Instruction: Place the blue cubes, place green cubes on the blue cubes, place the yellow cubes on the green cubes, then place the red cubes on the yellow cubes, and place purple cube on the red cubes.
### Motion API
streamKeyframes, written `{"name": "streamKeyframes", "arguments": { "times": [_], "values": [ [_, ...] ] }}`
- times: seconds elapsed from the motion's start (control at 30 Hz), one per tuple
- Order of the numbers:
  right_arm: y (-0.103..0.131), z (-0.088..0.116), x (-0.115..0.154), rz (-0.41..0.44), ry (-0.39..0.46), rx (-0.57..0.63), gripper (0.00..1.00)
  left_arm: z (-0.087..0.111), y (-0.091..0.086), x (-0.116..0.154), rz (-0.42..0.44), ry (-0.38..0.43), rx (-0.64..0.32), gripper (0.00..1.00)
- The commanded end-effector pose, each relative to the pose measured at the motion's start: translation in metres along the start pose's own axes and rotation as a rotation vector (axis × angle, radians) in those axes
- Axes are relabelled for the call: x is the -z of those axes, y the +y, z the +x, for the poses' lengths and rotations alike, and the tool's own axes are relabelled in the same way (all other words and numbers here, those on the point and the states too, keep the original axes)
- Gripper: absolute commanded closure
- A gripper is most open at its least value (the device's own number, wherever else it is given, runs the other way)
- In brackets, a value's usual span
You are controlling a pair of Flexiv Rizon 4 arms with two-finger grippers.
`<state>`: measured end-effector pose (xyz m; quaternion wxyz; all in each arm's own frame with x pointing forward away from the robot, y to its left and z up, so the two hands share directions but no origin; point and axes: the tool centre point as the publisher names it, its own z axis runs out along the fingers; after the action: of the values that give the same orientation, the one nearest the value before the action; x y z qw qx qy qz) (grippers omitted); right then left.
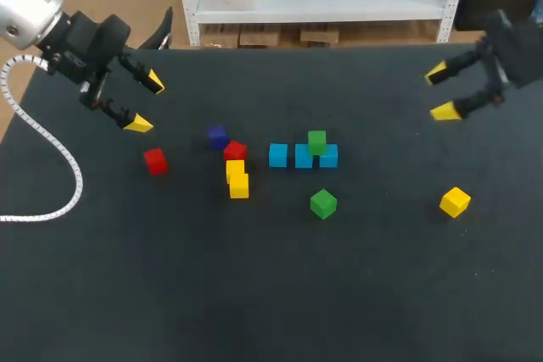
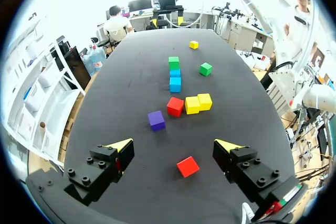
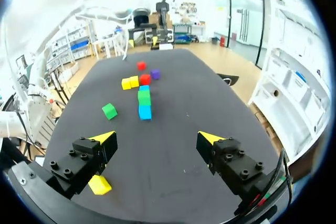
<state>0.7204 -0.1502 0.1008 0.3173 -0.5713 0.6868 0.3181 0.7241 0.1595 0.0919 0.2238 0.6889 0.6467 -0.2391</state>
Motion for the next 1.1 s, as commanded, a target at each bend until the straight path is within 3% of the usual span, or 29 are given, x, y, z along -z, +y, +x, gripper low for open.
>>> {"name": "streamKeyframes", "arguments": {
  "times": [0.03,0.33,0.37,0.47,0.7,1.1],
  "values": [
    [-0.005,0.01,0.025,-0.045,-0.139,0.011,0.0,0.001,0.001,0.0,0.0,-0.003,-0.004,0.0],
    [-0.01,0.021,0.043,-0.11,-0.076,0.079,0.0,0.001,0.001,0.0,0.0,-0.003,-0.004,0.0],
    [-0.011,0.021,0.044,-0.112,-0.024,0.079,0.0,0.001,0.001,0.0,0.0,-0.003,-0.004,0.0],
    [-0.011,0.021,0.044,-0.112,-0.024,0.079,0.0,0.001,0.001,0.0,0.0,-0.003,-0.004,0.0],
    [-0.011,0.021,0.044,-0.112,-0.024,0.079,0.0,-0.033,-0.021,-0.03,-0.007,0.011,-0.151,0.0],
    [-0.011,0.021,0.044,-0.112,-0.024,0.079,0.0,-0.101,-0.067,-0.077,0.166,0.181,-0.352,0.0]
  ]
}}
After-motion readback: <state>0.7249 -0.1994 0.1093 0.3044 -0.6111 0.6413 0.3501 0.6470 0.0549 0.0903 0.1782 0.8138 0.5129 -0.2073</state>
